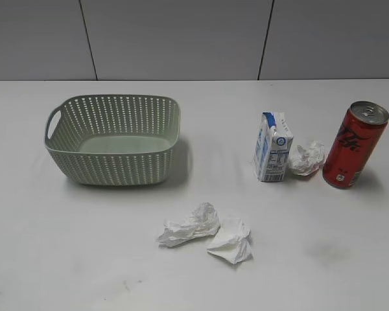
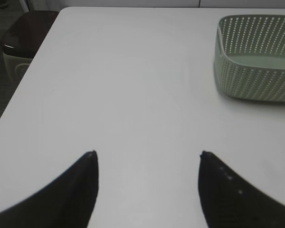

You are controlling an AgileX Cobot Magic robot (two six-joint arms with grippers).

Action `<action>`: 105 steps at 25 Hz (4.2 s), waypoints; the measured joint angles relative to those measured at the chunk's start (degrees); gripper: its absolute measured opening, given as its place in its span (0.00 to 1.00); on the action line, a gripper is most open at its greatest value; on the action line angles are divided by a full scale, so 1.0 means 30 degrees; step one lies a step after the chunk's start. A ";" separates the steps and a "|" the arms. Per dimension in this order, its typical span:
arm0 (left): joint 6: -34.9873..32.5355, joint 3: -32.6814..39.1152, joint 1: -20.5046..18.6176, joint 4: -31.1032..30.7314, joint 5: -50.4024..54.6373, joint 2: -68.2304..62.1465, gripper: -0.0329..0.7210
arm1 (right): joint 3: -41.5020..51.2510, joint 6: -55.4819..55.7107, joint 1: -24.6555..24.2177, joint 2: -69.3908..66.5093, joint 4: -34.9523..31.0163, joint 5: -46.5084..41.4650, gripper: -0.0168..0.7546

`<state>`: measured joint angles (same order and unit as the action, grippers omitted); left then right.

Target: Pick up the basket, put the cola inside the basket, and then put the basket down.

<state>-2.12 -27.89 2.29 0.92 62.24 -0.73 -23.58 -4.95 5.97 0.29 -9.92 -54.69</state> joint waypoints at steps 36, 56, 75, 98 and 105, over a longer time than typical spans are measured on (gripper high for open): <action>0.0000 -0.0741 0.0000 0.0023 -0.0207 -0.1278 0.94 | 0.0000 0.0000 0.0000 0.0000 0.0000 0.0056 0.71; -0.0877 -0.9375 0.0013 0.1416 -0.0918 -1.7848 0.85 | 0.0000 -0.0005 0.0000 0.0000 0.0000 0.0056 0.71; 0.0708 -2.1087 0.4435 -0.2014 0.2457 -3.3869 0.81 | 0.0000 0.0015 0.0000 0.0000 0.0000 0.0060 0.71; 0.0872 -2.2522 0.4423 0.0579 0.0625 -4.1672 0.76 | 0.0000 0.0010 0.0000 0.0000 0.0000 0.0076 0.71; 0.1059 -2.2675 0.4361 0.1152 0.0907 -4.1693 0.16 | 0.0000 0.0010 0.0000 0.0000 0.0000 0.0076 0.71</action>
<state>1.05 -95.91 15.37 4.38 64.96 -125.81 -23.58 -4.92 5.97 0.29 -9.92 -54.47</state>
